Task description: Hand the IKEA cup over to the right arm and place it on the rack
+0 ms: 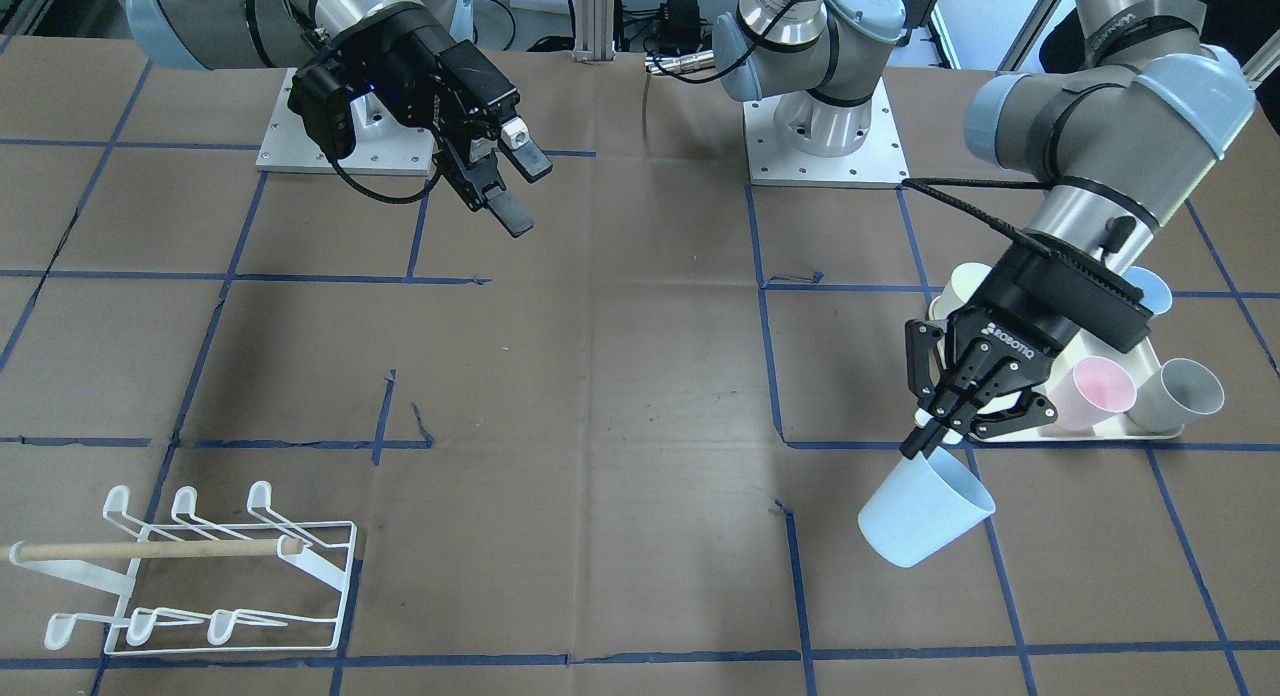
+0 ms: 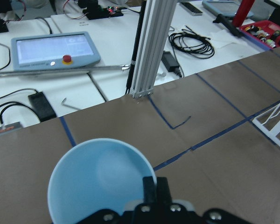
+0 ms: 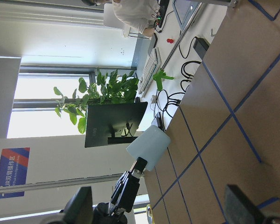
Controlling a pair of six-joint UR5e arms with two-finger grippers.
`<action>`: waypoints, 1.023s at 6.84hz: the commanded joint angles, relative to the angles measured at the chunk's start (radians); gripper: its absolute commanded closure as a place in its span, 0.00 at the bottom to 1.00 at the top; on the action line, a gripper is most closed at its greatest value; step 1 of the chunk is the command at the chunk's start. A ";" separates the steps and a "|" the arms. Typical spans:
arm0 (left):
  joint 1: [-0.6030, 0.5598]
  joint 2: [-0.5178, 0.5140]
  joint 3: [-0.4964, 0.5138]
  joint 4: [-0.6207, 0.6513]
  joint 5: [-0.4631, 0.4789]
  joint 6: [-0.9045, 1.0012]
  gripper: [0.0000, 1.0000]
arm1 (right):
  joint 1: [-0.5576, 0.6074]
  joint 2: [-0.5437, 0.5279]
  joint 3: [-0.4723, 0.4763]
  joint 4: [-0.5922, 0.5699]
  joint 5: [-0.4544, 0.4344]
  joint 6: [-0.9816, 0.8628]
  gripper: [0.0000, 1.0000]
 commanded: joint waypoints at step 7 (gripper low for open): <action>-0.211 -0.208 -0.161 0.830 -0.219 -0.295 1.00 | -0.039 -0.002 0.005 -0.066 -0.022 0.010 0.00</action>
